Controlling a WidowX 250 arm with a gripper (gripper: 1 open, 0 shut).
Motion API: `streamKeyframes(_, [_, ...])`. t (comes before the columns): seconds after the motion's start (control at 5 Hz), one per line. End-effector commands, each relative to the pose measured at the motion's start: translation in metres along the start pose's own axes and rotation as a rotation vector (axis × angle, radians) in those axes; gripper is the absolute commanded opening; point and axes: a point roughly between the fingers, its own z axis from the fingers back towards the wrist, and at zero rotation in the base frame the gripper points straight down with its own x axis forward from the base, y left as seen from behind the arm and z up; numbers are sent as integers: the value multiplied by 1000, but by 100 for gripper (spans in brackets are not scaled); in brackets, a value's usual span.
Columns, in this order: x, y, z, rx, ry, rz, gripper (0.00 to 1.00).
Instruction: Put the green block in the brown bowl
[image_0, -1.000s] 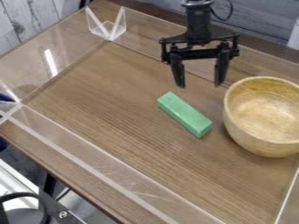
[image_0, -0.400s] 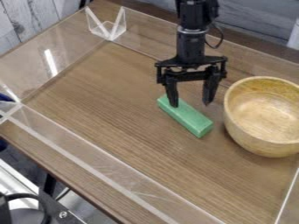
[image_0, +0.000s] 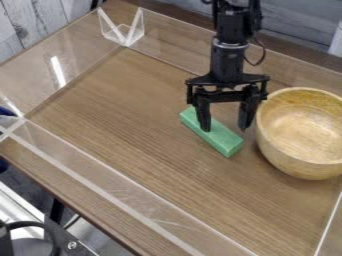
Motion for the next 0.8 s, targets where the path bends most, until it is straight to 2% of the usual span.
streamKeyframes(0.0, [-2, -11, 11, -43, -56, 8, 100])
streamKeyframes(0.4, [1, -9, 4, -77, -51, 69, 100])
streamKeyframes(0.6, [4, -6, -2, -76, -46, 83, 100])
